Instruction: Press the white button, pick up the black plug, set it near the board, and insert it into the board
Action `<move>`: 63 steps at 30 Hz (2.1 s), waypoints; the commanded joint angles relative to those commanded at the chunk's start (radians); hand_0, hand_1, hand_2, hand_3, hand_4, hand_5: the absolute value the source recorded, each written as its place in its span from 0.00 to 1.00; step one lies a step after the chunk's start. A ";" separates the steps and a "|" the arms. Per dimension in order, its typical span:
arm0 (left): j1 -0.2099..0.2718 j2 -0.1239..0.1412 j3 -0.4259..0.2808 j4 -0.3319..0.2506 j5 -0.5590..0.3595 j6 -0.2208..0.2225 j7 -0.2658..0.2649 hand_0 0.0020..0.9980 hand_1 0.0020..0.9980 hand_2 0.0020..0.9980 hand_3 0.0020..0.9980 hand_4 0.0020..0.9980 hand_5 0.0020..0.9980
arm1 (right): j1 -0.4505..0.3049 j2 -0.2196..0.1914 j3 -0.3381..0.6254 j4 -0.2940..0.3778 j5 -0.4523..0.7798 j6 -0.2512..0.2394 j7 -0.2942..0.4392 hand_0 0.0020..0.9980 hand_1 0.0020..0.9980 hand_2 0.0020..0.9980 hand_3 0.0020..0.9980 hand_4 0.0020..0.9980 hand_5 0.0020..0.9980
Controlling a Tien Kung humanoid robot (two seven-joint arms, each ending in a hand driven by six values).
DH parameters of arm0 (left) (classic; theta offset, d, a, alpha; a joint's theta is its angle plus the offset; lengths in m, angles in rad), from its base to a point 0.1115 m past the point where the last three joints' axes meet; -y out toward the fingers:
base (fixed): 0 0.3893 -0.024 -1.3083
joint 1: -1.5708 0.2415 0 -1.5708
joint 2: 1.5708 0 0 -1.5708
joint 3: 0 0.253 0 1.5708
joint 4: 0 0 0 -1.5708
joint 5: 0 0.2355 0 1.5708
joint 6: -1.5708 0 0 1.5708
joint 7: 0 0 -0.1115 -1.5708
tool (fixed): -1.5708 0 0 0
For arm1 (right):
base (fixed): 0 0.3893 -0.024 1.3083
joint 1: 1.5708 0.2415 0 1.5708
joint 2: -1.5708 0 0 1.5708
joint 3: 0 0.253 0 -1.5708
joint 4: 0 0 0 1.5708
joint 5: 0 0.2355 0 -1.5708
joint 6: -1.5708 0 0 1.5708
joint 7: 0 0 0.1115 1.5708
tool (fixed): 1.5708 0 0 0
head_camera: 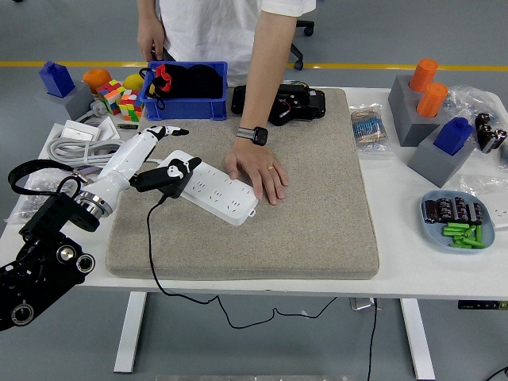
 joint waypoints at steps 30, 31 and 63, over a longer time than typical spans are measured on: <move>0.014 -0.004 0.050 0.059 0.057 -0.014 0.004 1.00 0.95 0.85 0.81 0.74 0.83 | 0.000 -0.004 -0.011 -0.002 0.003 -0.002 0.004 0.61 0.58 0.58 0.58 0.65 0.39; 0.012 -0.005 0.051 0.062 0.055 -0.014 0.004 1.00 0.95 0.85 0.81 0.74 0.83 | 0.000 -0.004 -0.011 -0.002 0.003 -0.002 0.004 0.61 0.58 0.58 0.58 0.65 0.39; -0.037 -0.030 0.084 0.152 0.025 -0.020 0.006 1.00 0.95 0.85 0.79 0.74 0.83 | -0.001 -0.002 -0.011 -0.001 0.007 -0.003 0.007 0.61 0.58 0.58 0.58 0.65 0.39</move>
